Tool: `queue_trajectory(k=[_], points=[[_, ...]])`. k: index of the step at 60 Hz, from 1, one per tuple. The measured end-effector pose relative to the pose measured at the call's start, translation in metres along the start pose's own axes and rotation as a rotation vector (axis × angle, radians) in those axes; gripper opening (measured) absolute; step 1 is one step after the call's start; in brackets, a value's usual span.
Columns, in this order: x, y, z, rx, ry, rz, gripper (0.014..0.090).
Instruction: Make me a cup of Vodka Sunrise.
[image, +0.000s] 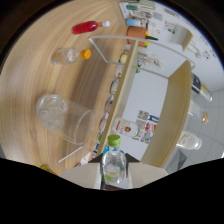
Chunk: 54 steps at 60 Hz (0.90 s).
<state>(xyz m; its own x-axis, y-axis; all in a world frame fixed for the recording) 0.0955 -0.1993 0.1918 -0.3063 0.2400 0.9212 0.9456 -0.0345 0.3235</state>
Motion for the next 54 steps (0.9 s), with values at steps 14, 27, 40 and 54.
queue_trajectory(k=[14, 27, 40, 54], points=[[0.048, 0.006, -0.029, 0.09, 0.017, 0.808, 0.0351], [0.041, 0.02, -0.034, 0.218, -0.03, 1.527, 0.0355], [-0.051, 0.021, 0.003, 0.132, -0.192, 1.846, 0.0353], [-0.137, 0.009, 0.036, 0.026, -0.333, 1.89, 0.0352]])
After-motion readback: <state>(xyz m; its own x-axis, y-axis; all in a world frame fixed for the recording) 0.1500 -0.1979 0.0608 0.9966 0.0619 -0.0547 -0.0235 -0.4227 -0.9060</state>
